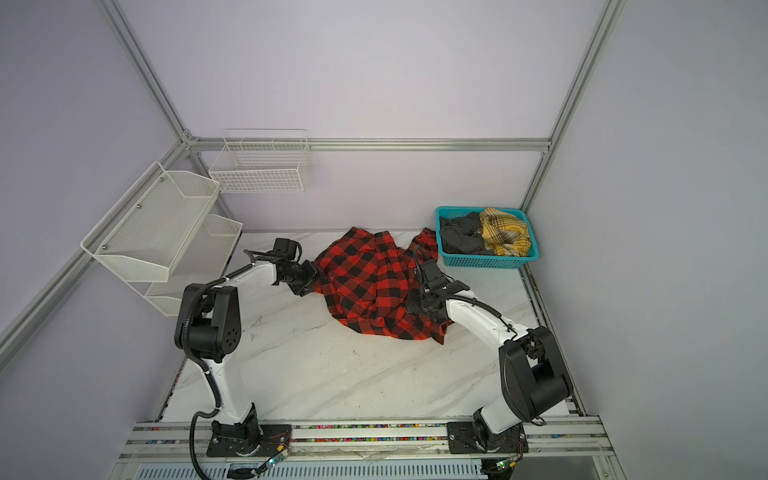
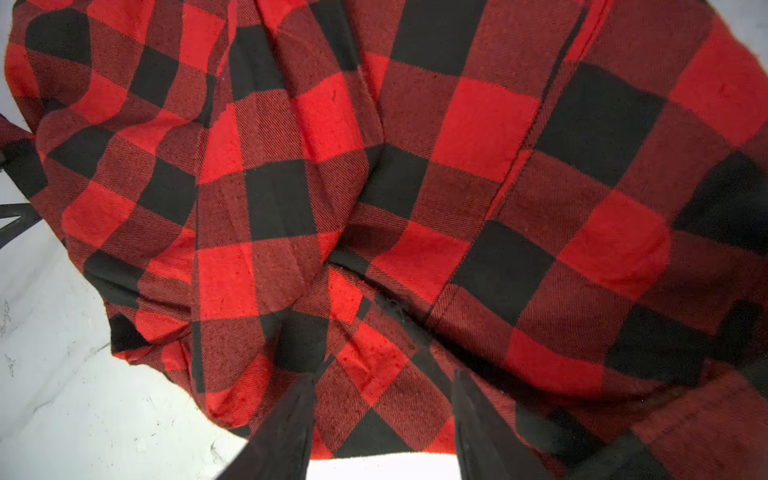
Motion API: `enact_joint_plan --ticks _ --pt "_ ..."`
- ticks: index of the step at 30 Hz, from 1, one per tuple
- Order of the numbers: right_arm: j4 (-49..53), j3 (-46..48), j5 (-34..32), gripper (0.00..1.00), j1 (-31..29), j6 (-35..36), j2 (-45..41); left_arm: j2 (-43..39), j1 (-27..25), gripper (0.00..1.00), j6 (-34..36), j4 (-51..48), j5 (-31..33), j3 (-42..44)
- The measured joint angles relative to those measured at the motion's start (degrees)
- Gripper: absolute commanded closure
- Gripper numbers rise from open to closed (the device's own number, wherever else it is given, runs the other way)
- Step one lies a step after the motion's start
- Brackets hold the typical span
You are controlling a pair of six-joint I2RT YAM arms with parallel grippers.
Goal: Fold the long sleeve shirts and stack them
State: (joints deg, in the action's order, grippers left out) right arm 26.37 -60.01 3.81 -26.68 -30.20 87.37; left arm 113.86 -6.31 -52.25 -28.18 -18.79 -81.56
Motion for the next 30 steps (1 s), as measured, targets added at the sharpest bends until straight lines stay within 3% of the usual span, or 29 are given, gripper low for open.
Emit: enact_joint_plan --ticks 7,8,11,16,23,28,30 --pt "1.33 1.05 -1.2 0.45 0.0 -0.52 -2.6 3.54 0.02 0.45 -0.5 0.28 0.11 -4.92" --pt "1.97 1.22 -1.57 0.43 0.0 -0.94 -3.32 3.89 0.02 0.48 -0.59 0.31 0.15 -5.42" --pt "4.74 1.42 -3.93 0.37 0.0 -2.45 -5.31 4.39 0.02 0.68 -0.61 0.28 0.55 -6.25" --pt "8.37 2.1 -5.88 0.35 2.69 -4.42 -6.1 6.27 0.02 0.97 -0.68 0.5 0.26 -8.04" --pt "12.48 4.22 -5.75 0.32 6.38 -7.21 -6.6 5.27 0.07 1.0 -0.44 0.17 0.33 -7.89" --pt "10.21 7.78 -1.49 0.4 6.38 -7.72 -7.54 0.04 0.15 1.0 0.24 0.28 0.63 -6.03" --pt "9.42 8.02 -0.44 0.58 6.38 -7.65 -7.06 -2.95 0.33 1.0 0.42 0.48 0.79 -4.28"
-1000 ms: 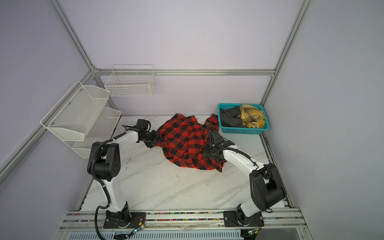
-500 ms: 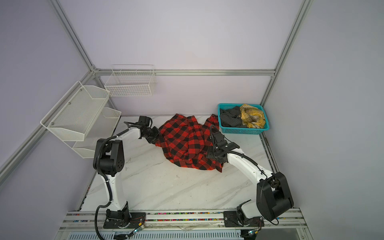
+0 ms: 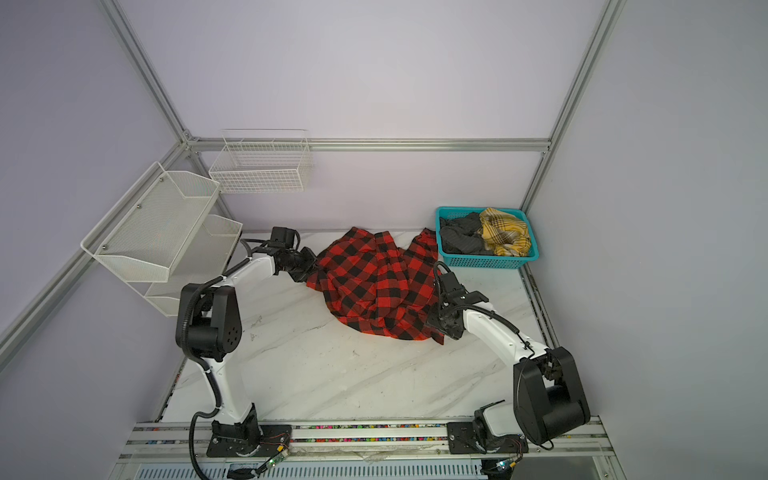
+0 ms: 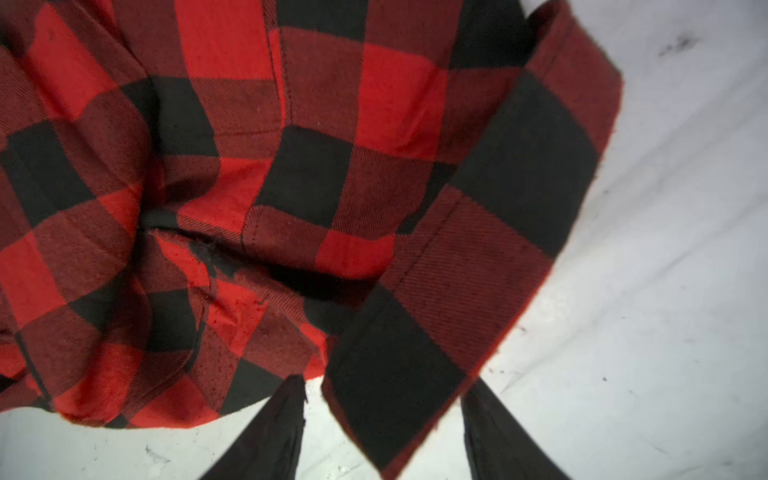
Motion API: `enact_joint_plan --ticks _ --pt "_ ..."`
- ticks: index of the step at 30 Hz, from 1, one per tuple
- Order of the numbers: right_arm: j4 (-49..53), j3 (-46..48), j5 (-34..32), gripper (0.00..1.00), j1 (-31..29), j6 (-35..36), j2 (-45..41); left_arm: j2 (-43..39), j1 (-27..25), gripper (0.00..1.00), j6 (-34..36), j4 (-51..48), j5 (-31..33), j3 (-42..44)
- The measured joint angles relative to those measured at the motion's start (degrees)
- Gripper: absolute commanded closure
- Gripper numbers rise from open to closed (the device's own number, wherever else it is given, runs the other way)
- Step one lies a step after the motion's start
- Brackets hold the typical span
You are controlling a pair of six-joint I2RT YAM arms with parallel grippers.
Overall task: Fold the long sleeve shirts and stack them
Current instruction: 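Lift the shirt with both grippers and lay it flat toward the robot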
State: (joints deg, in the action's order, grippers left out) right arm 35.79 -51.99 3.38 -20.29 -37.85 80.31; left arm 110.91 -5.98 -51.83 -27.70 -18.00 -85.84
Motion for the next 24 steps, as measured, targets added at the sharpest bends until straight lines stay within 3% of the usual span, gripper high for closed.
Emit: enact_joint_plan --ticks 5,10,15,18,21,24 --pt "-2.05 -1.66 0.66 1.0 0.0 0.98 2.23 -5.97 2.1 1.0 -0.09 -0.15 0.48 4.96" --pt "-2.25 -14.93 0.22 1.0 0.68 4.07 11.52 -7.72 8.59 1.0 -1.18 -0.68 1.14 4.96" --pt "-3.13 -41.4 0.26 1.0 2.62 7.8 24.81 -11.28 15.37 1.0 -2.16 -4.81 5.07 3.17" --pt "-4.79 -52.68 1.51 1.0 3.32 9.66 27.58 -17.94 18.23 1.0 -2.89 -7.61 8.39 3.08" --pt "-9.49 -52.78 3.8 1.0 3.54 10.67 24.22 -26.43 18.78 1.0 -3.08 -12.98 7.85 4.72" --pt "-14.1 -41.44 5.16 1.0 3.58 10.1 15.1 -37.16 18.73 1.0 -3.26 -16.33 8.24 11.82"
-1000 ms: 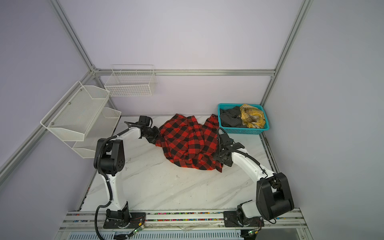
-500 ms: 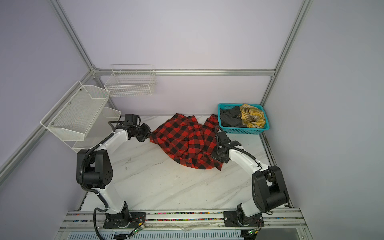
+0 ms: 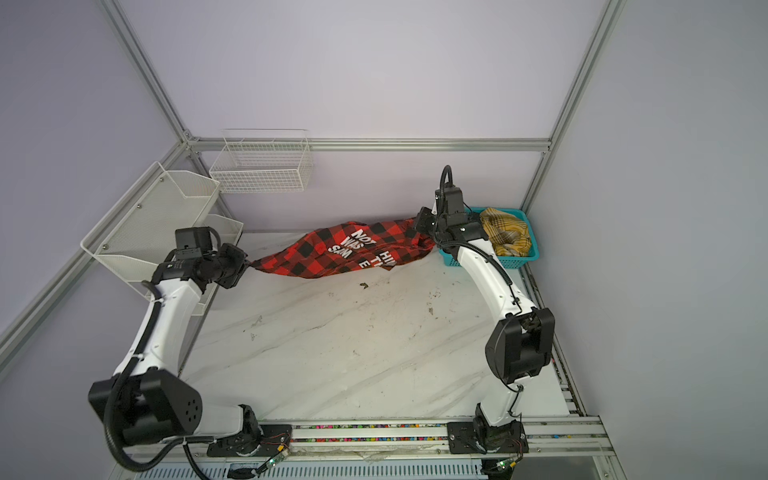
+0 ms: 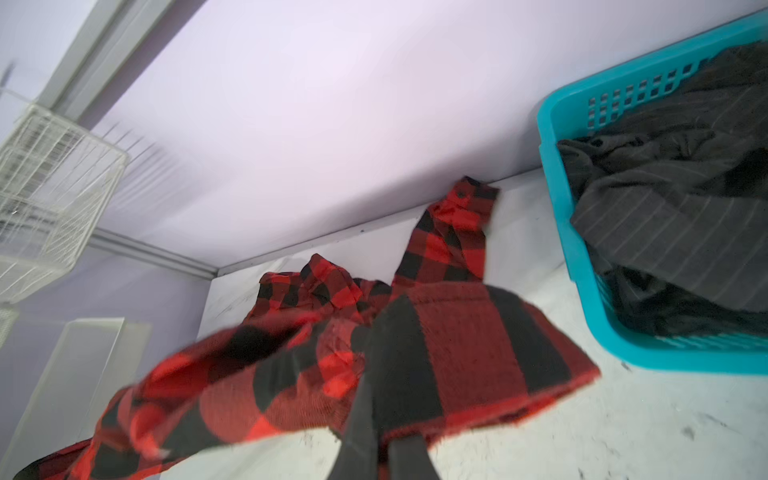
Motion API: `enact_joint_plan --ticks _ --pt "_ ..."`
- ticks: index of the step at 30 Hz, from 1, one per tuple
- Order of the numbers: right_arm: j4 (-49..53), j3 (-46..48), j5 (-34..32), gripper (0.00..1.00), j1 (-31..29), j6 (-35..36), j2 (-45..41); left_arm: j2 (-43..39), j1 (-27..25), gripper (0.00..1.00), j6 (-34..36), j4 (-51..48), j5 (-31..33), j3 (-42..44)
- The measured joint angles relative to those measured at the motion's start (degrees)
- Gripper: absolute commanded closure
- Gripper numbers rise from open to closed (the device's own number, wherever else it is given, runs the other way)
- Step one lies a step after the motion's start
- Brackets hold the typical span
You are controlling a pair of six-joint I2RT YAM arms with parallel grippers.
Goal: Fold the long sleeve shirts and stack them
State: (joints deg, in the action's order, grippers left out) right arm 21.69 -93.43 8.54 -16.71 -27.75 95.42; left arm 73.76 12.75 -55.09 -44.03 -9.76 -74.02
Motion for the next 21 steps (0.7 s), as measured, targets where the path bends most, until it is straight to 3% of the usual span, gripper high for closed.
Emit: enact_joint_plan --ticks 7,13,14,15,16,17,18,21 --pt "-4.63 33.53 1.66 1.0 0.0 -2.25 -16.15 -22.14 1.86 1.0 -2.19 -1.22 4.0 26.71" --pt "-2.12 53.57 -0.04 1.0 0.07 -5.2 -19.17 -38.21 -12.37 1.0 -12.37 -5.4 4.31 50.31" --pt "-1.92 54.64 -0.66 0.96 0.07 -5.33 -19.3 -40.68 -14.71 1.0 -14.49 -6.1 4.39 52.85" --pt "-1.73 55.15 -1.16 0.79 0.11 -5.4 -19.37 -42.73 -17.0 1.0 -16.41 -6.91 4.66 54.84" --pt "-1.62 55.23 -1.6 0.67 0.11 -5.64 -19.37 -44.3 -18.73 0.92 -18.12 -7.63 4.9 55.98" --pt "-1.64 55.19 -2.08 0.54 0.13 -5.14 -19.47 -46.03 -20.65 0.75 -19.74 -8.59 5.22 56.57" --pt "-1.46 55.06 -2.67 0.49 0.2 -4.79 -19.93 -47.41 -22.14 0.58 -20.94 -9.29 5.77 56.52" --pt "0.48 53.75 -4.28 0.39 0.22 -3.39 -22.71 -49.44 -25.29 0.3 -23.26 -10.25 7.43 55.76"
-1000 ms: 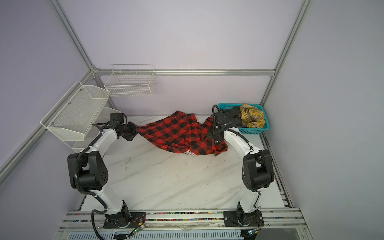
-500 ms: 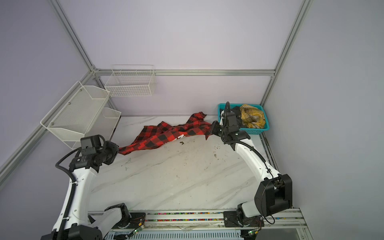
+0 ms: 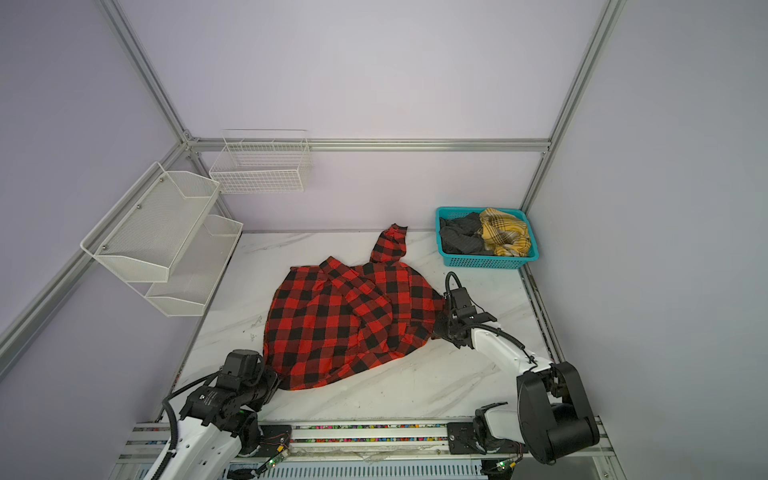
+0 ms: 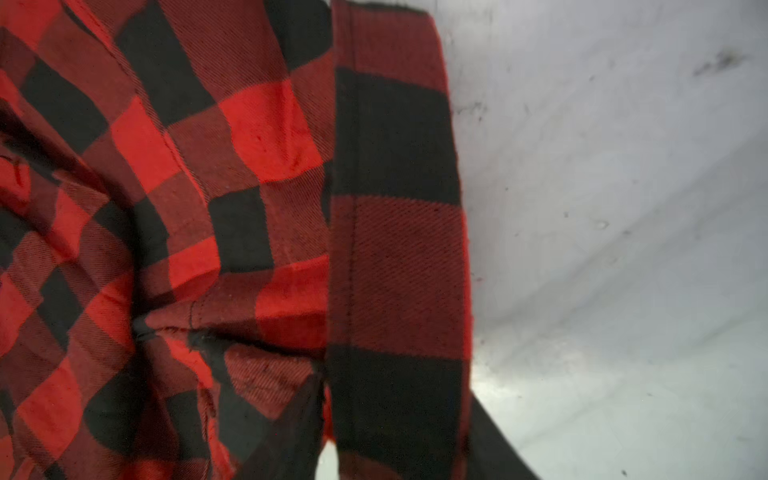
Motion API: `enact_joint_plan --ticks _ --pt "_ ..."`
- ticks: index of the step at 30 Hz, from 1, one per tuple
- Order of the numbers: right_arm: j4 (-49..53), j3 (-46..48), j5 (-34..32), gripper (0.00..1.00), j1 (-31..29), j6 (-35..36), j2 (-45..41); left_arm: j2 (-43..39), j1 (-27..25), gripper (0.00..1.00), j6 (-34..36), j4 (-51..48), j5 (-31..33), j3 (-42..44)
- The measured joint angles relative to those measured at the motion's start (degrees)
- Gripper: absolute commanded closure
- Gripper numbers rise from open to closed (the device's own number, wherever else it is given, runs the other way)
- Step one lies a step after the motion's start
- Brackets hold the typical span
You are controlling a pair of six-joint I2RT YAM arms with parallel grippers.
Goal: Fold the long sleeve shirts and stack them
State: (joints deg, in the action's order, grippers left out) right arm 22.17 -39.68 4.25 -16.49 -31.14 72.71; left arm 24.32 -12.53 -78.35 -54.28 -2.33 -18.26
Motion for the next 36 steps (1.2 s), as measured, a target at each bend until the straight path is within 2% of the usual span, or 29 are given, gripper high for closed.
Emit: enact_joint_plan --ticks 1,2,7,11,15,18,21,24,28,31,36 --pt "1.33 -1.2 -0.63 0.38 0.0 0.37 -0.98 0.7 -0.63 0.18 0.07 -0.98 0.5 -0.9" --pt "2.4 -2.45 -1.05 0.37 0.0 0.61 -1.64 1.75 -1.07 0.15 0.02 -2.03 1.03 -2.19" --pt "9.51 -11.93 -4.98 0.4 -1.29 1.22 -3.43 13.18 -1.86 0.18 5.27 -8.72 7.17 -18.93" --pt "14.03 -18.14 -8.57 0.46 -5.14 1.27 -3.15 26.21 -1.86 0.34 12.48 -7.56 13.22 -34.84" --pt "13.53 -21.18 -6.62 0.5 -8.26 1.53 1.57 42.58 -1.66 0.73 19.85 0.57 14.78 -43.28" --pt "10.4 -21.27 -2.6 0.53 -9.01 1.66 9.38 57.0 -1.18 0.89 23.3 5.4 14.21 -47.91" --pt "7.56 -20.59 -0.24 0.56 -9.09 1.57 16.5 71.25 -0.26 0.99 25.92 9.94 12.28 -52.87" --pt "5.29 -20.61 0.35 0.58 -9.09 1.44 21.62 79.73 0.85 1.0 27.41 14.05 9.2 -55.08" --pt "2.8 -23.28 -0.55 0.59 -9.09 1.73 30.03 86.31 3.02 1.0 28.35 17.64 5.31 -55.6" --pt "1.53 -31.26 -1.9 0.59 -9.18 2.27 36.57 88.56 5.09 1.0 29.03 19.26 3.04 -58.64" --pt "0.48 -50.21 -2.69 0.56 -9.18 5.18 50.77 92.63 9.94 1.0 29.57 22.29 0.22 -63.28"
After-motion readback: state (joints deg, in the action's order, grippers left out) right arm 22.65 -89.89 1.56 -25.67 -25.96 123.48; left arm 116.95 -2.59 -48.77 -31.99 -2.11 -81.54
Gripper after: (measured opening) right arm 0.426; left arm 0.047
